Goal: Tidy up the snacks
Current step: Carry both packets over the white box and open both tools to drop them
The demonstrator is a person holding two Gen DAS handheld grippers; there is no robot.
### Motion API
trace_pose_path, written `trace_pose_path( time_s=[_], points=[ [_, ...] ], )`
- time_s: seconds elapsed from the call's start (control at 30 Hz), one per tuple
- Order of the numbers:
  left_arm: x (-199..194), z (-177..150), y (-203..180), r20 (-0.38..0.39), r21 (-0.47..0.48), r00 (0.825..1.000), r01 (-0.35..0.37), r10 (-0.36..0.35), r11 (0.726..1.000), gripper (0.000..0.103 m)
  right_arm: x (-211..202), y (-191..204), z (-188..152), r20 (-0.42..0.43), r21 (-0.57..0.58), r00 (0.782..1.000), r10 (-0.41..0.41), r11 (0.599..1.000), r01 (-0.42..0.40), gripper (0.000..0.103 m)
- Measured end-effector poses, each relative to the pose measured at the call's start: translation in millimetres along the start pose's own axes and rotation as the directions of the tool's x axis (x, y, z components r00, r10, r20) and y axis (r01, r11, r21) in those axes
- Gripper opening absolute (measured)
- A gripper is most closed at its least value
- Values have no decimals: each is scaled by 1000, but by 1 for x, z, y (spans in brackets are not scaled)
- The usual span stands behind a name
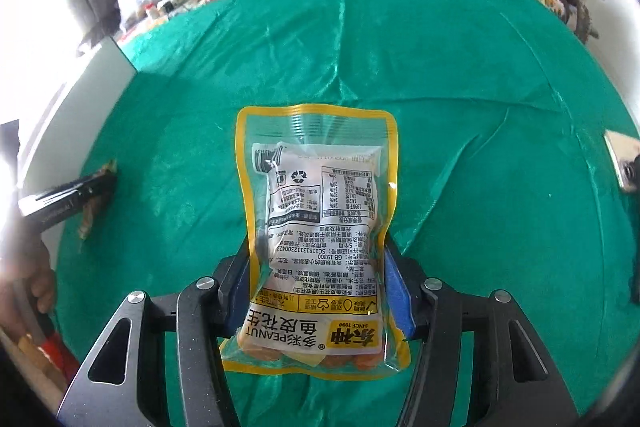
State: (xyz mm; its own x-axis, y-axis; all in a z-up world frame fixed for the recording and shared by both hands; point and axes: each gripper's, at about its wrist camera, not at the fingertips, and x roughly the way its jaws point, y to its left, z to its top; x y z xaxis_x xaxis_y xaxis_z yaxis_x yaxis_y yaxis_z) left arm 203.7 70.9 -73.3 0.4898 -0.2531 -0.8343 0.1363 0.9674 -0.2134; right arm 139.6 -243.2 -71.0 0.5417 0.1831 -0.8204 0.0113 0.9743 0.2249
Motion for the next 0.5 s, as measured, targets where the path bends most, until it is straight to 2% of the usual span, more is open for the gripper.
trace_pose_path(
  time_s=[0.07,0.17,0.27,0.33,0.43,0.5],
  points=[
    [-18,-11,11,12,-33,999,49,-49,998,27,-16,-4,-18,50,33,998,37,999,-39,59],
    [-26,-26,22,13,-55,998,58,-57,997,26,-14,-14,-44,42,82,999,31,996,-35,59],
    [-36,-38,22,26,-99,997,71,-69,992,26,-10,-16,-45,20,124,999,41,991,-43,59],
    [-47,-44,21,47,-104,995,89,-84,991,26,-19,-11,-42,57,118,997,47,992,-53,60],
    [-57,-50,16,62,-85,995,78,-73,993,26,-28,0,-41,99,89,993,63,993,-72,60],
    [-66,-51,14,80,-91,992,103,-96,990,26,-29,6,-43,107,74,991,78,994,-86,60]
  ],
)
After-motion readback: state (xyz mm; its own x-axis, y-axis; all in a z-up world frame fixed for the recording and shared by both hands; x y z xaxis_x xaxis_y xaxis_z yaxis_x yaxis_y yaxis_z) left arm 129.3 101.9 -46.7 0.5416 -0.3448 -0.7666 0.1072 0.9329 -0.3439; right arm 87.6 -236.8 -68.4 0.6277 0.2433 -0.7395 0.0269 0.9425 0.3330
